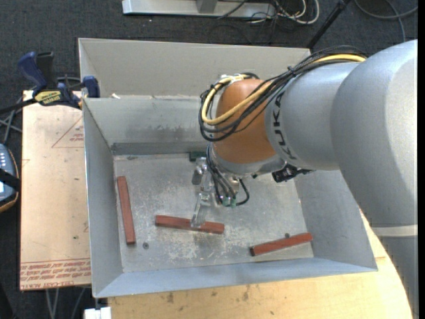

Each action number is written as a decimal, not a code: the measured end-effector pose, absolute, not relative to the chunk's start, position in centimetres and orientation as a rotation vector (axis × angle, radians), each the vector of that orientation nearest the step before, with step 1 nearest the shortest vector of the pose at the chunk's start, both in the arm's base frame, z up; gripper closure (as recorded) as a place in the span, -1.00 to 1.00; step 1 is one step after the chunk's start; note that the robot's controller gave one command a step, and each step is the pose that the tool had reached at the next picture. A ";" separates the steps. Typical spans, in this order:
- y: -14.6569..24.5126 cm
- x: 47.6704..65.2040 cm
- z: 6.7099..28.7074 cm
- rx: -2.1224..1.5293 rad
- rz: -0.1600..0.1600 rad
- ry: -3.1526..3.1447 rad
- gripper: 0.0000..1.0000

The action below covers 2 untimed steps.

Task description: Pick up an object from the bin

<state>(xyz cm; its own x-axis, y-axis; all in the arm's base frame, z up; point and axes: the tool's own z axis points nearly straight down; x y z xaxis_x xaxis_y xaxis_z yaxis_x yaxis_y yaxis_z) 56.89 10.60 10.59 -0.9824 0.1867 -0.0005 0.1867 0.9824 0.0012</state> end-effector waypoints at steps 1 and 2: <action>11.1 55.9 7.3 0.022 0.005 3.134 1.00; 11.1 55.9 7.3 0.022 0.005 3.134 1.00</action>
Offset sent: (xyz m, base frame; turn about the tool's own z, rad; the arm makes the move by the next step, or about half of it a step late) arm 0.0000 0.0000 0.0000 0.0000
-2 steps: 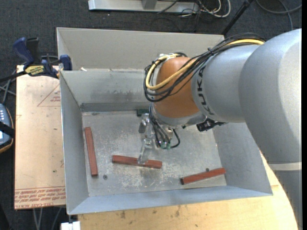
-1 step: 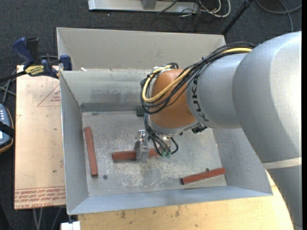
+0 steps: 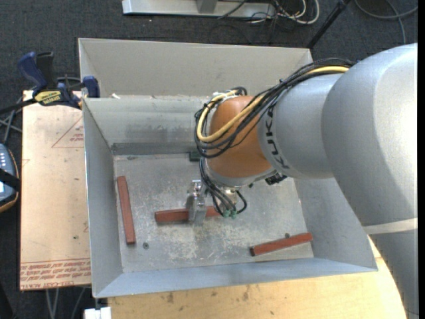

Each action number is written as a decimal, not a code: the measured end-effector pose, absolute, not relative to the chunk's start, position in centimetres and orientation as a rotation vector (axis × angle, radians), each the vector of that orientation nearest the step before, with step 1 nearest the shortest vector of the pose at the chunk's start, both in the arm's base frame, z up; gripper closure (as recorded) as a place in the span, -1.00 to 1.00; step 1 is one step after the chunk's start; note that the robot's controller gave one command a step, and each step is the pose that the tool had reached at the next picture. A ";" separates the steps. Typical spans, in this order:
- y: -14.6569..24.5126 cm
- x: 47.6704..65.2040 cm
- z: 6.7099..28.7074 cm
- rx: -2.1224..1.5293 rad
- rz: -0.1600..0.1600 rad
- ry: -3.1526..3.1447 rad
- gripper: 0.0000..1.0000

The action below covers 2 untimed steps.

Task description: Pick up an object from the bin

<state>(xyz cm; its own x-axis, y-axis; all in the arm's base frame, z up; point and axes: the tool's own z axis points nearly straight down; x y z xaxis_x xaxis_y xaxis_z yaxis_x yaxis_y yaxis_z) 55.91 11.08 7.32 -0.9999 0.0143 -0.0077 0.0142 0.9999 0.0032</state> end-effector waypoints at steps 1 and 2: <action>11.1 55.8 7.7 0.023 0.004 3.137 1.00; 11.0 55.7 9.0 0.023 0.002 3.141 1.00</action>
Offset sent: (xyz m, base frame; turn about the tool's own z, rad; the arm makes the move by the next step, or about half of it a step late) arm 0.0000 0.0000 0.0127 0.0000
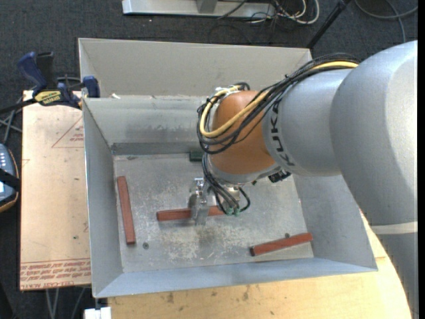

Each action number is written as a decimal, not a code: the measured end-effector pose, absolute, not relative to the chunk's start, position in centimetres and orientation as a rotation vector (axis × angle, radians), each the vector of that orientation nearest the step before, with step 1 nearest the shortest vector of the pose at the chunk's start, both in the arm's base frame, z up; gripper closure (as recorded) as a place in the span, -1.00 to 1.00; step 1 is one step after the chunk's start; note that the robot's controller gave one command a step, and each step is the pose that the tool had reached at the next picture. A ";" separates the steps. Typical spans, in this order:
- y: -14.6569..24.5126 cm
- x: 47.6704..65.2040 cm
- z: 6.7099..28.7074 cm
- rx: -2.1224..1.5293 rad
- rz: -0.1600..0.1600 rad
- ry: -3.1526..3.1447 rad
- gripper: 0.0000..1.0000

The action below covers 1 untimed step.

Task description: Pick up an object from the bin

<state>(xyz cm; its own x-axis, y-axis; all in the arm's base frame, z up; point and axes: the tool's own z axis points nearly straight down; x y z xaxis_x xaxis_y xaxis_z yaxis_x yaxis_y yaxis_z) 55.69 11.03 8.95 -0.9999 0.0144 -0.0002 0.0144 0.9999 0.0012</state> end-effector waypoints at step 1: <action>11.0 55.8 10.0 0.023 0.002 3.139 1.00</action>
Offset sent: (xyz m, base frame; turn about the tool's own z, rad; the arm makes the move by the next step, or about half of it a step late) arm -0.0001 0.0000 0.0574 0.0000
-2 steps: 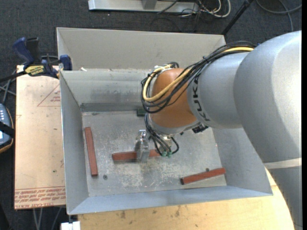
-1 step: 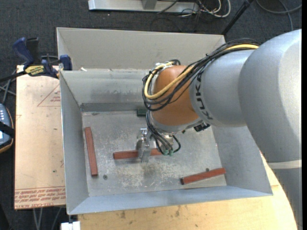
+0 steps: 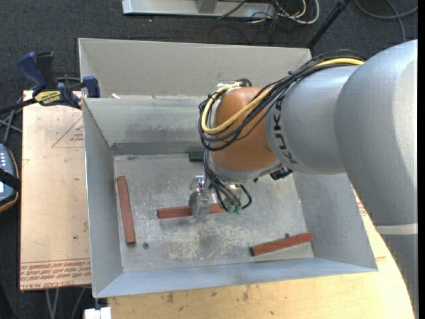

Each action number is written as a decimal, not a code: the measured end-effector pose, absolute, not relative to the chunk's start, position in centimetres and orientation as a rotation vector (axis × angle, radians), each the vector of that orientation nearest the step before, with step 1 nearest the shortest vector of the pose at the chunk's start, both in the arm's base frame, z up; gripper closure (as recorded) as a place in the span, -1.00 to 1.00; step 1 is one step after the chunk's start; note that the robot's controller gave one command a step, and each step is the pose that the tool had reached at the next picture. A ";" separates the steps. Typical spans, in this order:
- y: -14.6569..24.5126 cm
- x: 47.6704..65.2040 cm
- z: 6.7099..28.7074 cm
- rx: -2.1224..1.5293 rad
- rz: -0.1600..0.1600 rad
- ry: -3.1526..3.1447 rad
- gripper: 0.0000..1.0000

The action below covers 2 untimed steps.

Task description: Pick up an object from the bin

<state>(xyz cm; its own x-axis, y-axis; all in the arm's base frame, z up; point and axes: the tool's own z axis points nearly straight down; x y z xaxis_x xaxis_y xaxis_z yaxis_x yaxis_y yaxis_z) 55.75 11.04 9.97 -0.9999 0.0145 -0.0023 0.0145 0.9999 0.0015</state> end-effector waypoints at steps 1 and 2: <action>11.0 55.7 11.0 0.023 0.001 3.142 1.00; 11.0 55.7 12.3 0.023 0.002 3.141 1.00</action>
Offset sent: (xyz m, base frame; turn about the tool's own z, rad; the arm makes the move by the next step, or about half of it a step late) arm 0.0000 -0.0001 0.0182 0.0000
